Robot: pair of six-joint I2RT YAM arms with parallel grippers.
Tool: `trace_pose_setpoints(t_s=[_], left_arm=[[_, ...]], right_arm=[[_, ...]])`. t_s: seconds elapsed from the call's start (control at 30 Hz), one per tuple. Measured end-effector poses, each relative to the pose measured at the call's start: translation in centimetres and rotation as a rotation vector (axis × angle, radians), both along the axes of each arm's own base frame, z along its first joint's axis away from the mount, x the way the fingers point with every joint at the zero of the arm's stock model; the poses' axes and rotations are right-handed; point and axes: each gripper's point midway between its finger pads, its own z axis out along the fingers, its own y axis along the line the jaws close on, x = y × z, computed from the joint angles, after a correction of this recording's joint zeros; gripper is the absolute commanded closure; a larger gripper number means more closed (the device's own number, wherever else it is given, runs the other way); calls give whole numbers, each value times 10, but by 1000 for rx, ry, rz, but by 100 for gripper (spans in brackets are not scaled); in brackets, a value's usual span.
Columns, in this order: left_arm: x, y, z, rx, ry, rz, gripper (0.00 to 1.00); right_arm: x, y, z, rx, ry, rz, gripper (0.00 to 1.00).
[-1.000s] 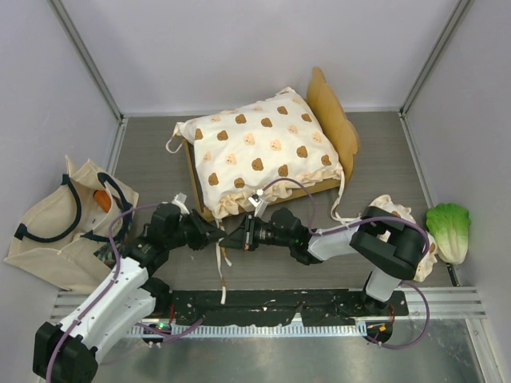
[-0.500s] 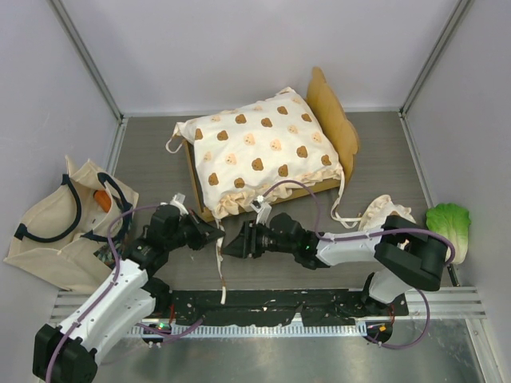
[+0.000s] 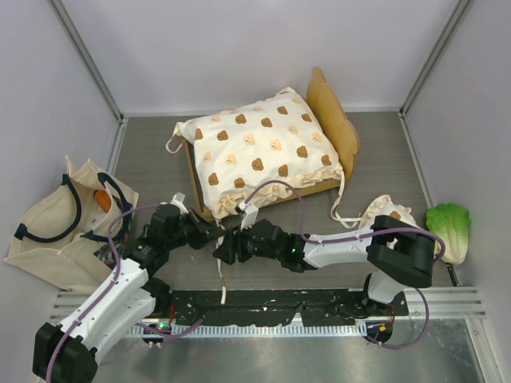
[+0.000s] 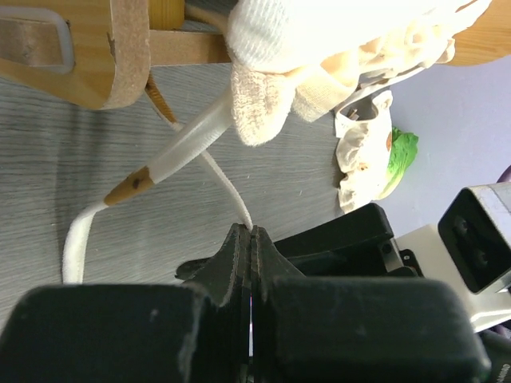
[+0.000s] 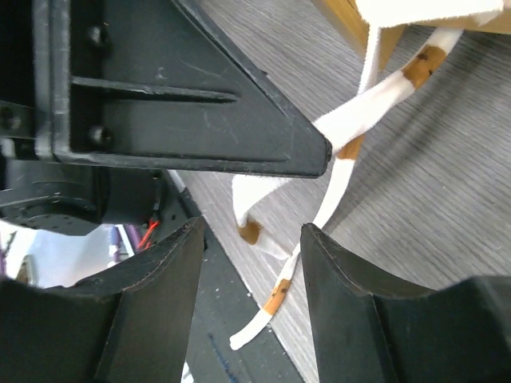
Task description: Set up the pet bed
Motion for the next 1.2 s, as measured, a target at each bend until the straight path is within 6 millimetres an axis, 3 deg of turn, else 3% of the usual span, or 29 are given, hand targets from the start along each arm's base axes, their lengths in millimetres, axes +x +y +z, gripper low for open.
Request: trace_pose_setpoints(t_s=[0.1, 0.2, 0.23, 0.33, 0.43, 0.47, 0.53, 0.57, 0.6, 0.87, 1.2], left_arm=[[1, 0, 1, -4, -2, 2, 100], [1, -1, 2, -12, 4, 8, 100], [1, -1, 2, -14, 4, 9, 100], [2, -1, 3, -19, 1, 11, 100], [2, -1, 5, -22, -5, 12, 99], [2, -1, 6, -23, -10, 13, 86], [3, 0, 7, -20, -21, 17, 80], [3, 1, 8, -19, -24, 21, 67], [2, 1, 7, -15, -27, 21, 63], [-2, 5, 6, 6, -41, 11, 52], [-17, -2, -2, 1, -30, -71, 51]], right_arm=[[5, 3, -9, -42, -54, -30, 46], [6, 2, -25, -97, -107, -46, 72], [6, 2, -29, -110, -124, -49, 88], [8, 3, -31, -120, -164, -51, 99], [7, 5, -27, -102, -192, -47, 99], [6, 4, -26, -99, -196, -45, 99], [4, -3, -27, -95, -197, -42, 99], [2, -6, -28, -94, -196, -39, 99], [1, -8, -27, -91, -193, -36, 99], [-15, -15, -17, -40, -167, 20, 99], [-21, -15, -9, 8, -150, 65, 99]])
